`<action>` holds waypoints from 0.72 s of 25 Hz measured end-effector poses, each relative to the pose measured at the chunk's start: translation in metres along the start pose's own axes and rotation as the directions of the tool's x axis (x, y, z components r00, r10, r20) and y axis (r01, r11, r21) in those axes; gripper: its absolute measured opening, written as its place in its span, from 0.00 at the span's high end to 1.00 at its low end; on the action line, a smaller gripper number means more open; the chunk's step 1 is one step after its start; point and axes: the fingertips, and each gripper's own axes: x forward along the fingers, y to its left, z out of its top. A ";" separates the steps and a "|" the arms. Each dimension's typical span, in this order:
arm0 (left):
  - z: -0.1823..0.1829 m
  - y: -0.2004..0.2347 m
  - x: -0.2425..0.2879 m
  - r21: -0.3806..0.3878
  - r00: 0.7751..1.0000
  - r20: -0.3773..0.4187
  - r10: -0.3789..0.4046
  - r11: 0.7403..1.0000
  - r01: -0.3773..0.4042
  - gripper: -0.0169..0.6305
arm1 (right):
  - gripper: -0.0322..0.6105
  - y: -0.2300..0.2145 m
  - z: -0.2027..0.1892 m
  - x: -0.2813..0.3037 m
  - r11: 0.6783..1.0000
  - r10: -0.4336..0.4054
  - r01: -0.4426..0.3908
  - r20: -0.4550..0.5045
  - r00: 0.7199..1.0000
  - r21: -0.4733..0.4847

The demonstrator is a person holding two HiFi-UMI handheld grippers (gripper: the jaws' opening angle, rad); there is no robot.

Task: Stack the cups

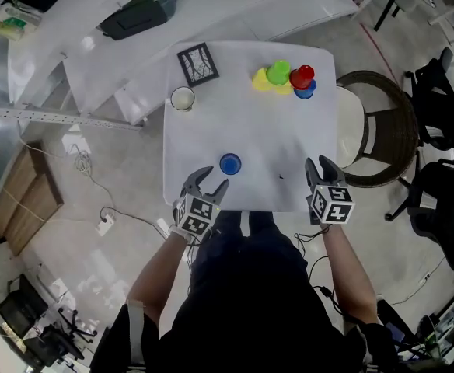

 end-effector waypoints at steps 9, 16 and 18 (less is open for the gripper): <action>-0.016 -0.002 0.038 0.026 0.999 -0.033 0.004 1.000 -0.003 0.64 | 0.73 -0.008 -0.025 -0.005 0.999 -0.022 0.023 -0.036 0.999 0.023; -0.020 -0.007 0.050 0.095 0.998 -0.063 -0.022 0.995 0.028 0.64 | 0.73 -0.003 -0.023 -0.003 0.997 0.006 -0.004 -0.020 1.000 0.075; -0.022 -0.006 0.052 0.099 0.997 -0.072 -0.023 0.995 0.030 0.65 | 0.73 -0.003 -0.020 -0.002 0.997 0.006 -0.005 -0.016 1.000 0.073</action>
